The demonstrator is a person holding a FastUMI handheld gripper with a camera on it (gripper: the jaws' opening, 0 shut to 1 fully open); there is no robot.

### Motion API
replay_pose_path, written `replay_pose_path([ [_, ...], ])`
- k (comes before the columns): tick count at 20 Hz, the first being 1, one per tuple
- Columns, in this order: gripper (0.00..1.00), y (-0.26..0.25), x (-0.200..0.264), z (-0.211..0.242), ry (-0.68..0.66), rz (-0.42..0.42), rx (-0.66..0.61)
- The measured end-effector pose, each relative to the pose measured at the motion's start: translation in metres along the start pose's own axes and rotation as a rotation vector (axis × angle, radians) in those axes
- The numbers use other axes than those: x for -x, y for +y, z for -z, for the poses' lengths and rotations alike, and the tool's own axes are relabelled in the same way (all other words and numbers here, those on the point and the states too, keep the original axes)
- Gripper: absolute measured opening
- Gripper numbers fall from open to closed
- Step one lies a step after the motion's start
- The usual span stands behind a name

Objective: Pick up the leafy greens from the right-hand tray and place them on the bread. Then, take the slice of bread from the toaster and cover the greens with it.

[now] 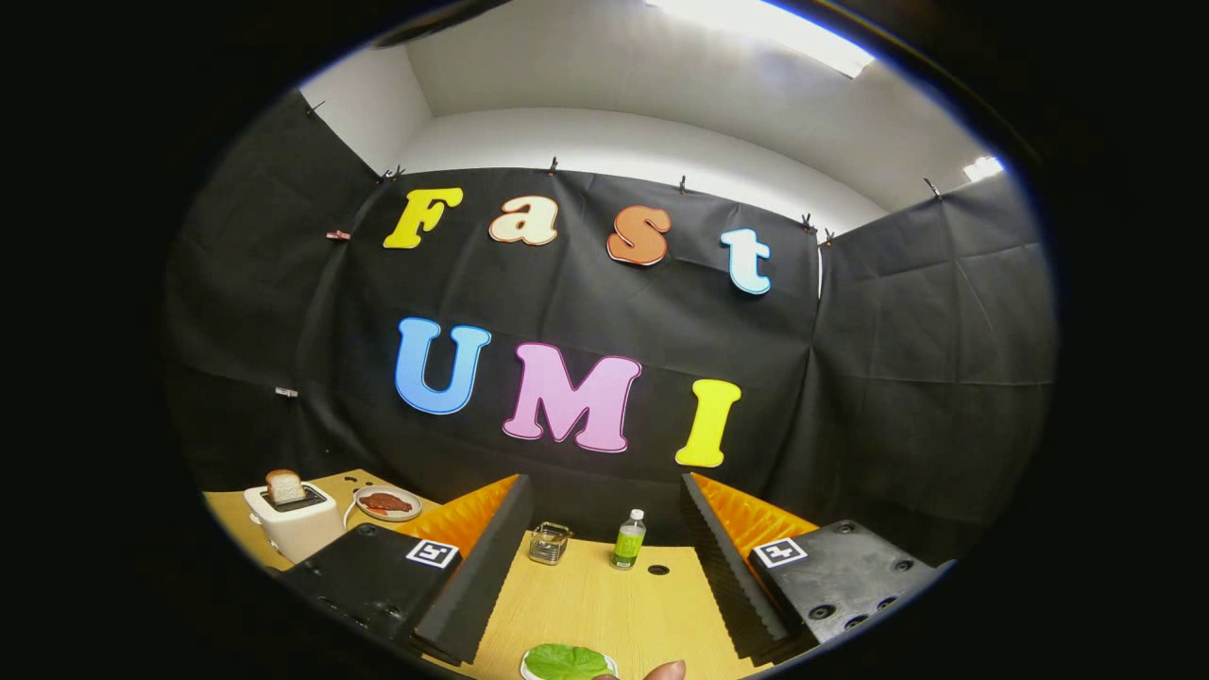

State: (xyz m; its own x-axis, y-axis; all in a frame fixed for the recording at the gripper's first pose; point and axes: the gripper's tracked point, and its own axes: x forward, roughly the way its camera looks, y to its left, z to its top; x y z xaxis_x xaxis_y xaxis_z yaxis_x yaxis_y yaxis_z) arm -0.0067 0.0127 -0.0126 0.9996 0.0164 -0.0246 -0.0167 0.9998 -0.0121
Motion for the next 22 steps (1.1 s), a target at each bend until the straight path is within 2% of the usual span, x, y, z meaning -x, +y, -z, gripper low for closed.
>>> replay_pose_path([
  [2, 0.97, 0.004, -0.002, 0.006, 0.015, -0.017, -0.006],
  [4, 0.97, 0.009, -0.005, 0.034, 0.105, -0.052, -0.008],
  [8, 0.97, 0.015, -0.002, 0.116, 0.382, -0.103, -0.028],
  [11, 0.96, 0.033, 0.01, 0.183, 0.56, -0.184, -0.034],
  [17, 0.95, 0.051, 0.035, 0.315, 0.879, -0.31, 0.068],
  [19, 0.91, 0.049, 0.038, 0.354, 0.958, -0.328, 0.089],
  [22, 0.83, 0.053, 0.044, 0.4, 1.075, -0.337, 0.048],
])
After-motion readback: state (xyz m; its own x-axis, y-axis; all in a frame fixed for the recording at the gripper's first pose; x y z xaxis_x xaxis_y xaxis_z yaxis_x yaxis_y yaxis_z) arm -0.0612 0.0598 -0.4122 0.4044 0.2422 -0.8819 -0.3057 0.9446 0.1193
